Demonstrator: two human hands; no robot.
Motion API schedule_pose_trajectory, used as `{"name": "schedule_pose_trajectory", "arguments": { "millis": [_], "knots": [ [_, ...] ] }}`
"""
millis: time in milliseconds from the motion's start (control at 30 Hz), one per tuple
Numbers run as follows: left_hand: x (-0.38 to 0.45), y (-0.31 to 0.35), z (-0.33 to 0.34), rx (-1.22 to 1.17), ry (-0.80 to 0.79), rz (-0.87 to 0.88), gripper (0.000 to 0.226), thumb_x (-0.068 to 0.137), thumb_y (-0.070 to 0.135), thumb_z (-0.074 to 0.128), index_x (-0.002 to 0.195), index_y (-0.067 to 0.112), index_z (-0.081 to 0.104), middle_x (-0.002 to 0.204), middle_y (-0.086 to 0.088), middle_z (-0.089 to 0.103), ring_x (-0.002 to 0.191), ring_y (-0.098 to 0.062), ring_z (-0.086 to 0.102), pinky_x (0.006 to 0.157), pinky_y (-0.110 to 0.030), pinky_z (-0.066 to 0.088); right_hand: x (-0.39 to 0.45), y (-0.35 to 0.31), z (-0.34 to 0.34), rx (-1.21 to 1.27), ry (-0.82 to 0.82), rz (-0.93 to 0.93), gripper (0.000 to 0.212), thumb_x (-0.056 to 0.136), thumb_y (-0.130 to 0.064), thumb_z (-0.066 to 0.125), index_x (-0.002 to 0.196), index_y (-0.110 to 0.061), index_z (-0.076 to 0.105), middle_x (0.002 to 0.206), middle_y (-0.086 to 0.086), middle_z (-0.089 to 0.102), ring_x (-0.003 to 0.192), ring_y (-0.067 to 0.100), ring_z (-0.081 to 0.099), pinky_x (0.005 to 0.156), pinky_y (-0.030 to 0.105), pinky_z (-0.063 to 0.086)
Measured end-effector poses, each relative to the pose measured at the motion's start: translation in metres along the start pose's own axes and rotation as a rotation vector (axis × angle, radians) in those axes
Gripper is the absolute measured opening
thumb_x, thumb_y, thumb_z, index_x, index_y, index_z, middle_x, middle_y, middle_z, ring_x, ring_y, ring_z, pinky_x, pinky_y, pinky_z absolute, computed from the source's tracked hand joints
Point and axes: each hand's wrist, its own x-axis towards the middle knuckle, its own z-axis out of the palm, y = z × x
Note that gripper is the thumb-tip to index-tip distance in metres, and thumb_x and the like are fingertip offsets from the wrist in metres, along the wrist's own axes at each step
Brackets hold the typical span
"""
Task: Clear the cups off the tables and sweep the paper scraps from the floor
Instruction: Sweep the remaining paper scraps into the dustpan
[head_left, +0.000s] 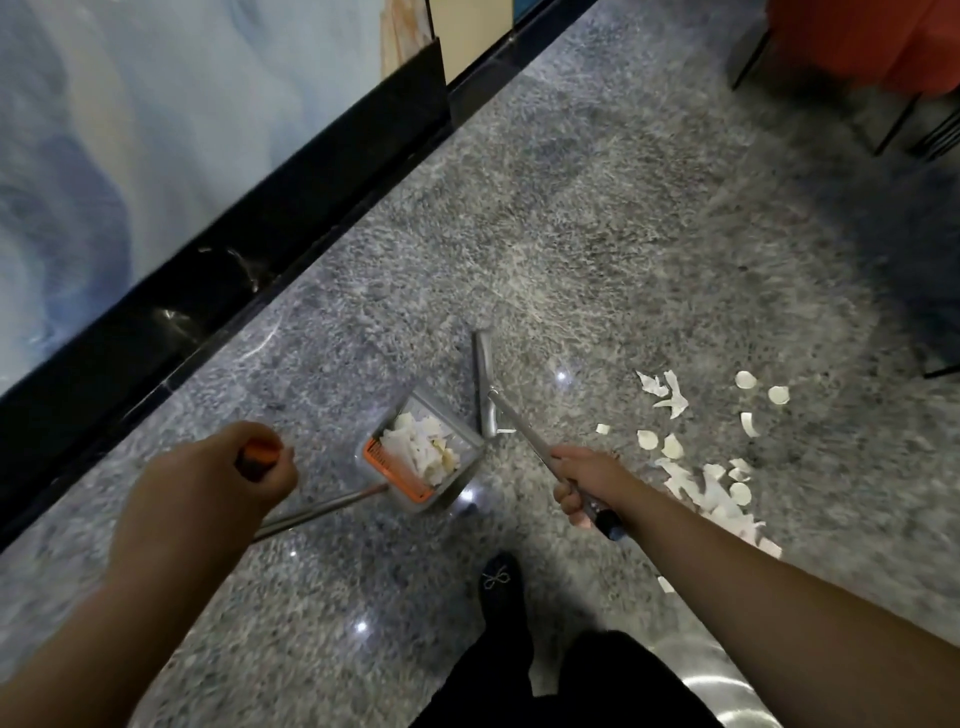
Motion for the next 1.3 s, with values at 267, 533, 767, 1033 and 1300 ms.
{"name": "schedule_pose_trajectory", "arguments": {
  "millis": [267, 533, 767, 1033, 1300],
  "knots": [
    [0.026, 0.019, 0.009, 0.036, -0.120, 0.029, 0.014, 0.079, 0.037, 0.075, 0.088, 0.030, 0.068, 0.064, 0.001, 0.064, 0.058, -0.021, 0.059, 0.060, -0.036, 0.054, 0.005, -0.010, -0.006, 0.183, 0.006, 0.081, 0.035, 0.101, -0.003, 0.032, 0.131, -0.013, 0.047, 0.068, 0.006, 0.035, 0.029, 0.005, 0.038, 0.031, 0.010, 0.028],
    [0.040, 0.086, 0.023, 0.062, -0.158, 0.081, 0.012, 0.079, 0.043, 0.071, 0.085, 0.034, 0.067, 0.070, -0.004, 0.067, 0.067, -0.029, 0.062, 0.065, -0.037, 0.053, -0.043, 0.003, -0.085, 0.328, 0.140, 0.165, 0.030, 0.103, -0.012, 0.031, 0.124, -0.024, 0.048, 0.061, 0.004, 0.033, 0.026, 0.005, 0.033, 0.032, 0.008, 0.024],
    [0.044, 0.156, 0.043, 0.035, -0.183, 0.191, 0.014, 0.082, 0.044, 0.065, 0.077, 0.032, 0.062, 0.061, 0.001, 0.058, 0.055, -0.021, 0.053, 0.053, -0.028, 0.042, -0.087, 0.025, -0.170, 0.390, 0.258, 0.142, 0.016, 0.101, -0.015, 0.035, 0.110, -0.022, 0.048, 0.059, 0.004, 0.031, 0.028, 0.005, 0.030, 0.031, 0.010, 0.023],
    [0.054, 0.243, 0.063, -0.028, -0.254, 0.320, 0.014, 0.086, 0.044, 0.061, 0.077, 0.034, 0.058, 0.049, 0.002, 0.054, 0.043, -0.020, 0.053, 0.041, -0.030, 0.046, -0.127, 0.040, -0.239, 0.524, 0.314, 0.137, 0.008, 0.101, -0.021, 0.038, 0.105, -0.024, 0.044, 0.056, 0.000, 0.030, 0.032, 0.004, 0.028, 0.033, 0.010, 0.022],
    [0.085, 0.301, 0.074, -0.129, -0.330, 0.411, 0.009, 0.085, 0.044, 0.063, 0.083, 0.035, 0.061, 0.060, 0.001, 0.061, 0.056, -0.023, 0.058, 0.057, -0.040, 0.053, -0.138, 0.013, -0.254, 0.694, 0.232, 0.011, 0.012, 0.101, -0.018, 0.040, 0.108, -0.023, 0.048, 0.053, 0.000, 0.034, 0.033, 0.005, 0.033, 0.032, 0.011, 0.024]
  ]
}}
